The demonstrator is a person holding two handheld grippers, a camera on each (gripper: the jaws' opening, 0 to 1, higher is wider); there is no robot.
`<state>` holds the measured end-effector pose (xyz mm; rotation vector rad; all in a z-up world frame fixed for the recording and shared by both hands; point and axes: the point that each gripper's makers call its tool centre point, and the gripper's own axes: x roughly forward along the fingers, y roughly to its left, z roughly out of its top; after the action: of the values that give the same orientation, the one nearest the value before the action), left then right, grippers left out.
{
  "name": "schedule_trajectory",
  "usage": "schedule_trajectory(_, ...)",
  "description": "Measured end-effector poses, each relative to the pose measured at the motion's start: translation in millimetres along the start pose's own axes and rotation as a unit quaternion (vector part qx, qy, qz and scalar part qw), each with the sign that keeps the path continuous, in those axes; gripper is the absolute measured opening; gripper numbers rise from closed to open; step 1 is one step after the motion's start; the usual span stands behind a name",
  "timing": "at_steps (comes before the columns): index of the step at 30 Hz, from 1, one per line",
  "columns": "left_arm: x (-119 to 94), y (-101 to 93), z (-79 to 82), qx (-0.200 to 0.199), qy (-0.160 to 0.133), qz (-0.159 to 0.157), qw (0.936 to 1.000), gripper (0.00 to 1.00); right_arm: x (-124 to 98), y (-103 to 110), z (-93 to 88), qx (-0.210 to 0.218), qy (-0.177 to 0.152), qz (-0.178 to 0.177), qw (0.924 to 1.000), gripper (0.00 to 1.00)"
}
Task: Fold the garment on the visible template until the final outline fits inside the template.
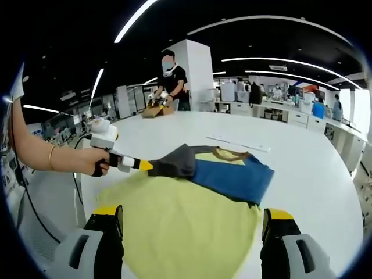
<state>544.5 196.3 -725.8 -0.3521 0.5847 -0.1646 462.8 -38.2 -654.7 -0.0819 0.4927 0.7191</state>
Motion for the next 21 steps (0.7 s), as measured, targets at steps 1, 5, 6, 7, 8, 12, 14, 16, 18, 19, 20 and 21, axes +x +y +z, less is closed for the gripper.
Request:
schedule_trajectory(1, -1.2, -2.9, 1.7, 0.001, -0.002, -0.003, 1.0, 0.0, 0.0, 0.4, -0.6, -0.001, 0.001, 0.0, 1.0, 0.99)
schedule_trajectory(5, -2.1, -15.4, 8.1, 0.008, -0.007, -0.02, 0.9997, 0.0, 0.4, 2.9, -1.0, 0.0, 0.0, 0.003, 1.0, 0.99)
schedule_trajectory(6, -2.1, -18.7, 9.6, 0.011, -0.009, -0.025, 0.9996, 0.0, 0.3, 3.2, -1.3, 0.001, 0.0, 0.003, 1.0, 0.99)
schedule_trajectory(7, -2.3, -22.8, 12.1, 0.015, -0.011, -0.029, 0.9994, 0.0, 0.1, 3.5, -1.5, 0.0, 0.0, 0.003, 1.0, 0.99)
schedule_trajectory(8, -2.8, -26.1, 14.1, 0.017, -0.014, -0.033, 0.9992, 0.0, -0.1, 3.7, -1.8, 0.0, 0.0, 0.003, 1.0, 0.99)
schedule_trajectory(12, -1.9, -39.2, 23.4, 0.022, -0.02, -0.049, 0.9984, 0.0, -1.3, 2.3, -2.5, 0.001, 0.0, 0.002, 1.0, 0.99)
schedule_trajectory(14, -0.2, -46.7, 30.1, 0.028, -0.025, -0.058, 0.9976, 0.0, -2.3, 0.4, -2.6, 0.001, 0.0, -0.001, 1.0, 0.99)
schedule_trajectory(16, 3.1, -54.2, 36.0, 0.039, -0.026, -0.066, 0.9967, 0.0, -3.4, -1.4, -3.3, -0.001, 0.001, -0.004, 1.0, 0.99)
schedule_trajectory(18, 7.2, -60.4, 39.8, 0.05, -0.022, -0.067, 0.9963, 0.0, -4.7, -2.7, -3.5, -0.002, 0.001, -0.006, 1.0, 0.99)
schedule_trajectory(19, 8.7, -64.4, 42.3, 0.053, -0.025, -0.072, 0.9957, 0.0, -5.3, -3.2, -3.3, -0.002, 0.001, -0.006, 1.0, 0.99)
schedule_trajectory(20, 10.6, -69.6, 45.2, 0.054, -0.027, -0.077, 0.9952, 0.0, -6.0, -3.9, -3.1, -0.001, 0.0, -0.008, 1.0, 0.99)
schedule_trajectory(21, 12.1, -72.8, 46.3, 0.055, -0.027, -0.079, 0.995, 0.0, -6.4, -4.5, -3.1, 0.0, -0.001, -0.009, 1.0, 0.99)
